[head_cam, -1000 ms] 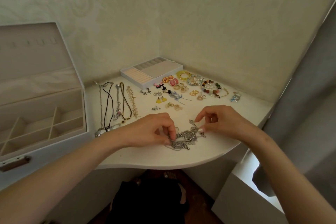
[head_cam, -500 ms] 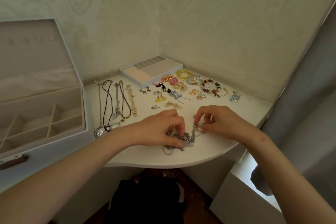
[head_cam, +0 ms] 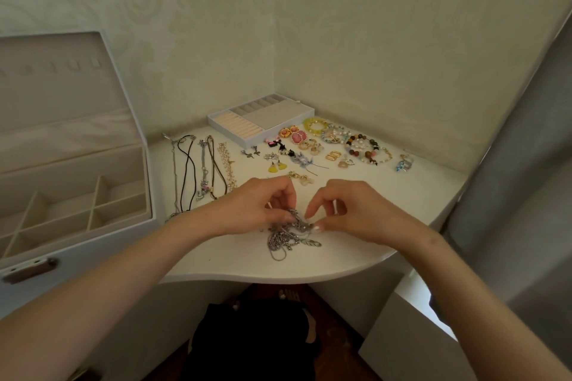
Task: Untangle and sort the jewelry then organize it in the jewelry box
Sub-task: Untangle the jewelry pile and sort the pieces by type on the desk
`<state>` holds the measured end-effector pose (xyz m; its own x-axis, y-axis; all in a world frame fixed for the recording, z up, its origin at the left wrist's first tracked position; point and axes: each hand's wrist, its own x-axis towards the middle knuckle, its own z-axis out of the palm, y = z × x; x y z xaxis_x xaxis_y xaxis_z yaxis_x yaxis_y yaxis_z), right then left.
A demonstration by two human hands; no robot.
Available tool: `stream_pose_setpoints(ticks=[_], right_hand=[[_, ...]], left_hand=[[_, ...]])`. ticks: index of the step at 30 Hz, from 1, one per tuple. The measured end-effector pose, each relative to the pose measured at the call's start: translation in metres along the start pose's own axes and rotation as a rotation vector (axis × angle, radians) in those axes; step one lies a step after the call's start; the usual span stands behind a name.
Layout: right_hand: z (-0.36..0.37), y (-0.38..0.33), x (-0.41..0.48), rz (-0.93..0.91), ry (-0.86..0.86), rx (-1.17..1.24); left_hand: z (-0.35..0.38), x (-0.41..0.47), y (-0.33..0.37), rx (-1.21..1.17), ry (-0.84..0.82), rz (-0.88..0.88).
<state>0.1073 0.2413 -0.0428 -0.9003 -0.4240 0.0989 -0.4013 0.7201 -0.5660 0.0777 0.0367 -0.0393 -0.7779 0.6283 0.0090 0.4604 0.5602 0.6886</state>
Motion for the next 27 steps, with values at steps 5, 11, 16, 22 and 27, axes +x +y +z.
stream_pose_setpoints(ticks=[5,11,16,22,27], right_hand=[[0.011,-0.002,0.009,0.010,-0.022,0.026],[-0.002,0.005,0.004,0.088,0.078,0.311],[-0.008,0.006,0.002,0.126,0.153,0.502],[-0.013,0.011,0.000,0.126,0.155,0.538],[-0.015,0.013,-0.001,0.120,0.143,0.539]], left_hand=[[0.000,0.000,-0.001,-0.106,0.066,0.024],[-0.001,0.001,-0.005,-0.103,0.057,0.033],[0.000,0.001,-0.007,-0.093,0.061,0.014],[-0.003,0.000,-0.009,-0.071,0.058,-0.003],[-0.004,-0.001,-0.009,-0.100,0.083,-0.016]])
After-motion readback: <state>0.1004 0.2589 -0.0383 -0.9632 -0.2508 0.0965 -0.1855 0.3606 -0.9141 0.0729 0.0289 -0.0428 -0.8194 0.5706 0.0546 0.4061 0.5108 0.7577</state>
